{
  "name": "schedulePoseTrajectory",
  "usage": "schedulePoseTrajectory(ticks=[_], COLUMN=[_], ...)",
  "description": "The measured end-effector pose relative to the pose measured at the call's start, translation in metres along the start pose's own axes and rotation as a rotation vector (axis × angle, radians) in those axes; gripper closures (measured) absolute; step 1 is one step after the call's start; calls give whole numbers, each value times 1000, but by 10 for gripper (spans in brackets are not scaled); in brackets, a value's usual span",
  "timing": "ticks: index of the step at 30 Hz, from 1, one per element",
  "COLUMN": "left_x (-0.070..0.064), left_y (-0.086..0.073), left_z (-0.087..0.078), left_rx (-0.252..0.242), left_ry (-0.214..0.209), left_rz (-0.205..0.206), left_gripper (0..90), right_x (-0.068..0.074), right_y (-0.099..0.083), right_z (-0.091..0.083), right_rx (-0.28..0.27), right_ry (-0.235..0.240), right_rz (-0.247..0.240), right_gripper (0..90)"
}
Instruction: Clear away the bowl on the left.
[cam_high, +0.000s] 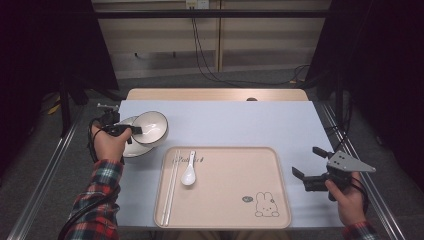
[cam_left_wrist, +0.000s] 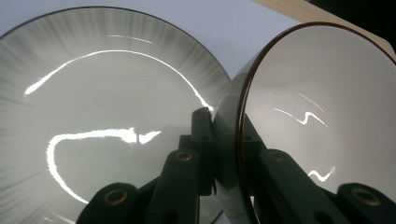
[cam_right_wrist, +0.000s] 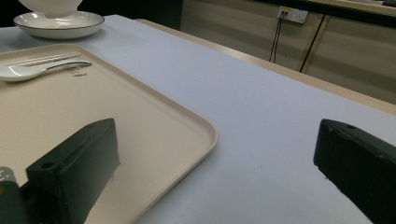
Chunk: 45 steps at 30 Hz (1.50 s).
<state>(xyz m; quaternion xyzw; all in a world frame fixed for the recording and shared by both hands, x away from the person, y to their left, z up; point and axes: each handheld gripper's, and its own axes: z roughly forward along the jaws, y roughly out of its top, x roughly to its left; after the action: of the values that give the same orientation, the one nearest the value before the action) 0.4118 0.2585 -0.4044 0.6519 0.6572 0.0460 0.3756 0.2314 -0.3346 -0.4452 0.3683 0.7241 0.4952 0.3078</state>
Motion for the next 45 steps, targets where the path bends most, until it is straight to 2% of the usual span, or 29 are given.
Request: schedulePoseTrajectory(ticks=[3, 7, 9, 15, 16, 20, 22, 24, 29, 31, 36, 39, 40, 42, 45], left_x=[-7, -15, -18, -29, -30, -37, -40, -44, -54, -57, -66, -69, -71, -72, -75], left_y=[1, -1, -2, -8, -8, -11, -12, -15, -19, -20, -25, -27, -28, -29, -32], left_z=[-2, 0, 1, 0, 0, -1, -1, 0, 0, 0, 1, 1, 1, 0, 0], left_rx=[25, 50, 76, 85, 93, 87, 99, 107, 127, 134, 160, 171, 171, 181, 180], left_ry=[-23, -40, -44, -59, -63, -77, -83, -92, -110, -115, -145, -147, -154, -161, -171], left_rz=[23, 18, 40, 58, 76, 80, 103, 97, 115, 141, 157, 179, 166, 188, 186], left_gripper=[829, 829, 829, 829, 829, 829, 829, 829, 829, 829, 829, 829, 828, 829, 829], right_x=[0, 1, 1, 1, 1, 1, 2, 1, 0, 0, 0, 1, 1, 1, 1], right_y=[0, 0, 0, 0, 0, 0, 0, 0, 1, 1, 2, 2, 2, 2, 2], right_z=[0, 1, 1, 0, 0, 0, 0, 0, -1, -1, -1, -1, -1, -1, -1], right_rx=[2, 5, 3, -4, -4, 1, 1, -1, -4, -5, -9, -8, -8, -7, -7], right_ry=[0, 5, 7, 11, 13, 12, 10, 10, 13, 12, 13, 4, 5, 5, 5], right_rz=[3, 2, 0, 0, 0, -1, 3, 4, 2, 4, 4, 0, 0, 0, -2], right_gripper=[0, 0, 0, 0, 0, 0, 0, 0, 0, 0, 0, 0, 0, 0, 0])
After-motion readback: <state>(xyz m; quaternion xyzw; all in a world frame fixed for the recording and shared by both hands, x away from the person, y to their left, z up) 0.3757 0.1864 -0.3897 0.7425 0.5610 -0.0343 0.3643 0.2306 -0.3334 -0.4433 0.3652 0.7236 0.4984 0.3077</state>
